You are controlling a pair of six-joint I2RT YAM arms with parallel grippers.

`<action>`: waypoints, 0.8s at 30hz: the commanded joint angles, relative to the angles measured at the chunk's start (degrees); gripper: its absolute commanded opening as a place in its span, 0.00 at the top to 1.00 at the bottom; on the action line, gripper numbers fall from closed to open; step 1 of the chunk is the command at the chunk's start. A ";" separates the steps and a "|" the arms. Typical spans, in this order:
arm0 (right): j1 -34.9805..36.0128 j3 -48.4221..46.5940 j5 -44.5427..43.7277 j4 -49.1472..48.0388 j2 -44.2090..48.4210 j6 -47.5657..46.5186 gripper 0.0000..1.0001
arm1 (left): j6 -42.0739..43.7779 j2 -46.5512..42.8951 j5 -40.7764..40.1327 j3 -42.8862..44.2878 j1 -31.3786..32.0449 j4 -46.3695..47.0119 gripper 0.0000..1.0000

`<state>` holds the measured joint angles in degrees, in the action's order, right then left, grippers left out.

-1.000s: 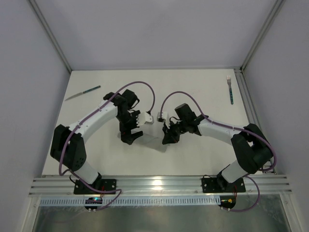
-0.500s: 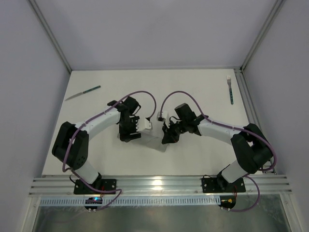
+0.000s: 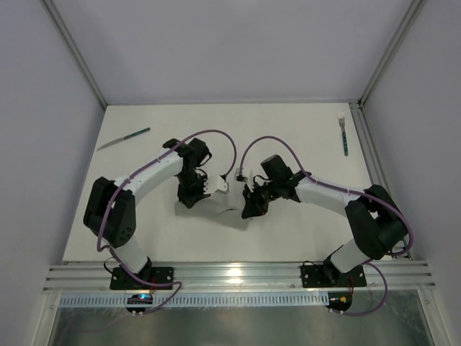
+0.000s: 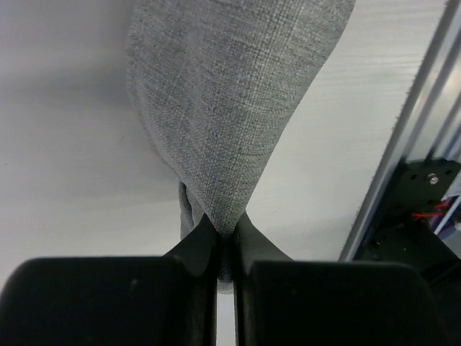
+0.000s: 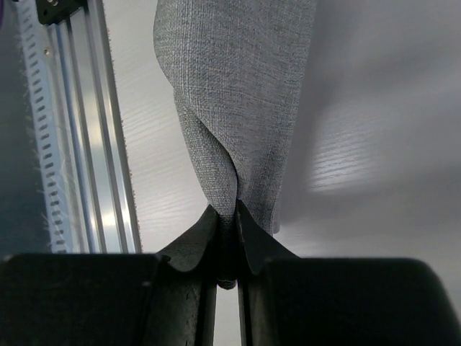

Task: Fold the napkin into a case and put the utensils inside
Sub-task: Turn over the smaller rectangle folded napkin at the center of the board.

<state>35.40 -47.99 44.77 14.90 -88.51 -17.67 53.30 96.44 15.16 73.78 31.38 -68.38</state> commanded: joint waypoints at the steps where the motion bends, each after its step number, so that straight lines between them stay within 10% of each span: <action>1: 0.11 -2.28 7.06 3.20 2.73 2.11 0.97 | 4.27 1.02 7.78 3.03 0.09 -14.49 1.00; 12: -7.35 -5.44 15.26 0.84 -8.60 10.63 0.93 | 8.58 14.63 8.67 8.57 -2.81 -20.39 0.97; 24: -14.39 -10.02 3.05 -2.59 -13.54 23.91 0.44 | 6.39 27.31 6.38 18.33 -5.36 -19.08 0.70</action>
<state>22.06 -56.18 52.42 14.22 -104.71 2.00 60.36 123.61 22.04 89.73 26.85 -76.99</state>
